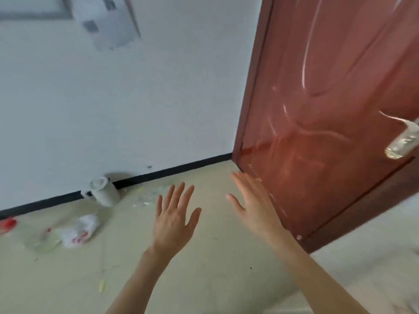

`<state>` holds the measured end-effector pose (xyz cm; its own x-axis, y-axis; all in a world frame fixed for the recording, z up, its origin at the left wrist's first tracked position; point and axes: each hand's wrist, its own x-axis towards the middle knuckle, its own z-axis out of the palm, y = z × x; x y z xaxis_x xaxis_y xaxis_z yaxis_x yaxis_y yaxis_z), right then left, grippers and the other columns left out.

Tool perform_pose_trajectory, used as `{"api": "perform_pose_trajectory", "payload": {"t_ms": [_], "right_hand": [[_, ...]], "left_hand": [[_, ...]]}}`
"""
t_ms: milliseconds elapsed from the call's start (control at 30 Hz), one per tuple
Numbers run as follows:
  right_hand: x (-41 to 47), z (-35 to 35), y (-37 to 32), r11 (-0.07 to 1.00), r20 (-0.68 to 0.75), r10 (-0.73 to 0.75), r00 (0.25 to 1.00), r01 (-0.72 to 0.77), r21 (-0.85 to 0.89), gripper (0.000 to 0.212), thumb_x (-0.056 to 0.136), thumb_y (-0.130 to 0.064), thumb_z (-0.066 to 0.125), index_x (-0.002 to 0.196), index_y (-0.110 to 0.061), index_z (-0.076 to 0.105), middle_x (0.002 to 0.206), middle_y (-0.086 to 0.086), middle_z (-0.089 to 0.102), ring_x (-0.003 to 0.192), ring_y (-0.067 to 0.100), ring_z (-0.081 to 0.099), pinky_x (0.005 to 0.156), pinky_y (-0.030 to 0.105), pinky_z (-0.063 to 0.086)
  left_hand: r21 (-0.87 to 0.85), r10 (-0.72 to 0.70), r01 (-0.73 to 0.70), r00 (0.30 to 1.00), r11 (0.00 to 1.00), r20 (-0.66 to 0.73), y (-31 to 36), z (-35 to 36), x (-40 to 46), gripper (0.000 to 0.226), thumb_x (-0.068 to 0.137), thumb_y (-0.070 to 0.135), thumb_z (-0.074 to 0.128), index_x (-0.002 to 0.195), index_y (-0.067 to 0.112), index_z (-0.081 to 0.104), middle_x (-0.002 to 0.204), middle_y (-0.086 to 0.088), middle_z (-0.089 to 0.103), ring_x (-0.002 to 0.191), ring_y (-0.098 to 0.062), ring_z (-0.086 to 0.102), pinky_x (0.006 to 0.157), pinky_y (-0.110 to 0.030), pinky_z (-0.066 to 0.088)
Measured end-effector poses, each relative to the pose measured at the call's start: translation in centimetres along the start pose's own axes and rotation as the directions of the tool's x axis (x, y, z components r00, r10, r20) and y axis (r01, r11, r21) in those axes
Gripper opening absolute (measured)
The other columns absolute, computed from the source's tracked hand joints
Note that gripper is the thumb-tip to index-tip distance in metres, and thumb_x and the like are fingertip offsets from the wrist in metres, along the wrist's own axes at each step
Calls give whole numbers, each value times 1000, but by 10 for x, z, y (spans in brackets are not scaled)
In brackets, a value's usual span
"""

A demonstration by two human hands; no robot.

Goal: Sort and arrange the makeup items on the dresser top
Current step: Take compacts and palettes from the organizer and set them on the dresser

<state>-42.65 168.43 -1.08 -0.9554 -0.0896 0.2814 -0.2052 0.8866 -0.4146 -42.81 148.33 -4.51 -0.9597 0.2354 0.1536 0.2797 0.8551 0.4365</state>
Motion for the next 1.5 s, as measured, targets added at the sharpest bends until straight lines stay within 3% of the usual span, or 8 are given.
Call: {"api": "perform_pose_trajectory", "payload": {"t_ms": [133,333,500,633,767,967,1167,1500], "right_hand": [[54,66,-77,965,95,-235,967,221,141,55,89,-42,40,131,-7,51,132,12,55,125,23,46,102,48,40],[107,136,-186,849,240,-497,834,411,331,56,88,-38,47,136,-9,47,138,12,49,131,24,43,111,44,30],[138,180,-275,701,277,-695,664,538,469,65,87,-50,33,138,-11,44,139,10,47,130,19,35,112,38,28],[159,221,-344,577,304,-811,499,602,552,54,92,-37,49,139,-11,42,140,8,45,132,17,32,112,42,28],[172,258,-413,476,329,-880,343,644,600,73,82,-56,25,141,-15,40,143,7,42,136,21,33,116,43,20],[156,309,-517,311,339,-937,87,651,692,68,86,-54,30,143,-17,36,147,5,38,139,19,27,115,43,19],[106,365,-623,188,327,-938,-117,621,761,77,80,-59,20,144,-19,33,148,2,36,140,16,25,118,39,14],[24,455,-825,71,298,-920,-256,638,767,81,78,-65,17,146,-22,27,153,2,28,143,17,19,117,38,9]], "left_hand": [[45,-259,268,955,962,-144,-86,-46,-28,71,90,62,11,138,20,40,145,-5,39,138,-29,29,109,-49,21],[49,-546,590,773,806,-324,-173,-99,-80,62,87,54,26,138,22,39,147,-3,37,139,-28,26,110,-49,19],[-15,-692,751,602,661,-399,-221,-119,-108,70,83,61,17,142,27,32,152,2,27,143,-23,15,113,-44,10],[-79,-777,846,443,528,-447,-258,-139,-122,69,87,67,18,145,29,25,155,4,18,144,-19,6,115,-42,6],[-146,-820,905,281,399,-499,-295,-164,-139,71,85,65,17,144,28,27,154,3,20,144,-20,7,115,-42,7],[-270,-826,941,17,203,-563,-331,-191,-189,63,87,52,28,144,25,29,153,2,22,144,-18,9,115,-41,6],[-369,-815,929,-189,33,-548,-388,-213,-253,74,81,61,13,144,26,28,154,1,21,144,-20,8,115,-42,6],[-378,-787,918,-319,-118,-528,-530,-288,-400,68,86,56,20,140,20,37,150,-5,32,141,-30,19,111,-50,15]]}}
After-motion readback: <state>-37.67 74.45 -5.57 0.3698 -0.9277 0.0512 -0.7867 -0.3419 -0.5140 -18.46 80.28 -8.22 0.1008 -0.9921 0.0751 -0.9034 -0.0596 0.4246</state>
